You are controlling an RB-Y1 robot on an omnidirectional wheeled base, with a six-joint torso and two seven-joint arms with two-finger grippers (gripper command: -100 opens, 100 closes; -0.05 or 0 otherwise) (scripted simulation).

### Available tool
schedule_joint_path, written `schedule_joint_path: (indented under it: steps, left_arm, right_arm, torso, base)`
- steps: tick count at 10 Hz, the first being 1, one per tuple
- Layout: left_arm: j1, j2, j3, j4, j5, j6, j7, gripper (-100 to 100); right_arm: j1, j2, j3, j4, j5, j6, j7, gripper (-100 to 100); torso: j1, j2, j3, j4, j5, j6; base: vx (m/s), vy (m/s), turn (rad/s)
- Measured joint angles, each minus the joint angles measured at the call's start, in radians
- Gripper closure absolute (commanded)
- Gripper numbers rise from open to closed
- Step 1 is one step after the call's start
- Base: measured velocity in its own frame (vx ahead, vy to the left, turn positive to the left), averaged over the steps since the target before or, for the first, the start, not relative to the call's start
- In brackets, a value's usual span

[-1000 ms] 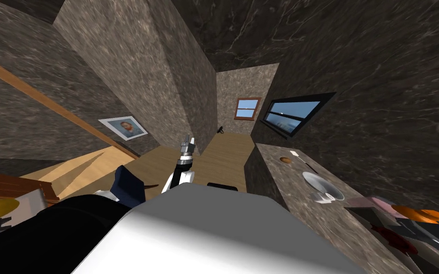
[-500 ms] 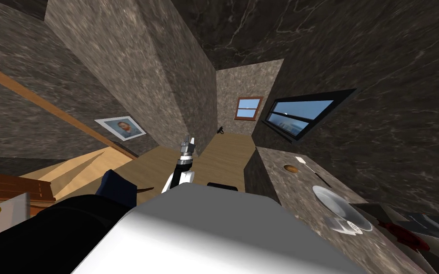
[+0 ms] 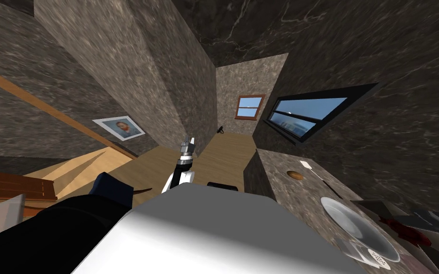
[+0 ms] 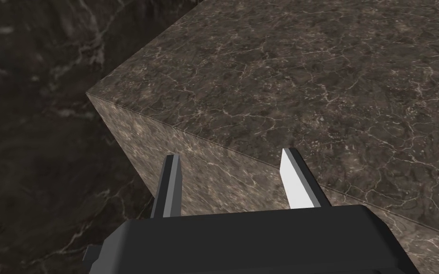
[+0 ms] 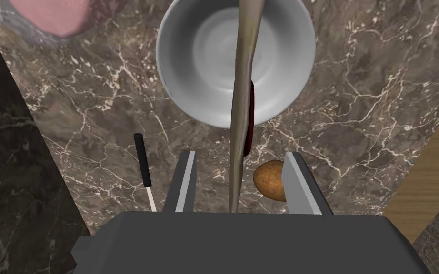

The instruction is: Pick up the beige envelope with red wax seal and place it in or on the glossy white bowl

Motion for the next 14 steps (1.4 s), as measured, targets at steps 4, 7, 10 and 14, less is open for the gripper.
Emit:
schedule_joint_path:
  steps: [4, 7, 10, 14]
  left_arm:
    - [0.0, 0.0, 0.0, 0.0, 0.0, 0.0, 0.0, 0]
    - [0.0, 0.0, 0.0, 0.0, 0.0, 0.0, 0.0, 0]
    - [0.0, 0.0, 0.0, 0.0, 0.0, 0.0, 0.0, 0]
    - [0.0, 0.0, 0.0, 0.0, 0.0, 0.0, 0.0, 0]
  right_arm:
    - [0.0, 0.0, 0.0, 0.0, 0.0, 0.0, 0.0, 0]
    - [-0.055, -0.017, 0.002, 0.018, 0.027, -0.045, -0.006, -100]
    - [0.001, -0.073, -0.027, -0.023, -0.023, -0.052, -0.026, -100]
    - [-0.024, -0.086, -0.03, -0.02, -0.011, -0.078, -0.035, 0]
  torso:
    - [0.002, 0.003, 0.002, 0.001, 0.001, 0.0]
    - [0.002, 0.005, 0.003, 0.001, 0.001, 0.0]
    - [0.002, 0.005, 0.003, 0.001, 0.001, 0.0]
    - [0.002, 0.004, 0.002, 0.001, 0.001, 0.0]
  base:
    - [0.0, 0.0, 0.0]
    - [-0.016, -0.009, -0.02]
    - [-0.021, -0.009, -0.031]
    - [-0.003, -0.002, -0.001]
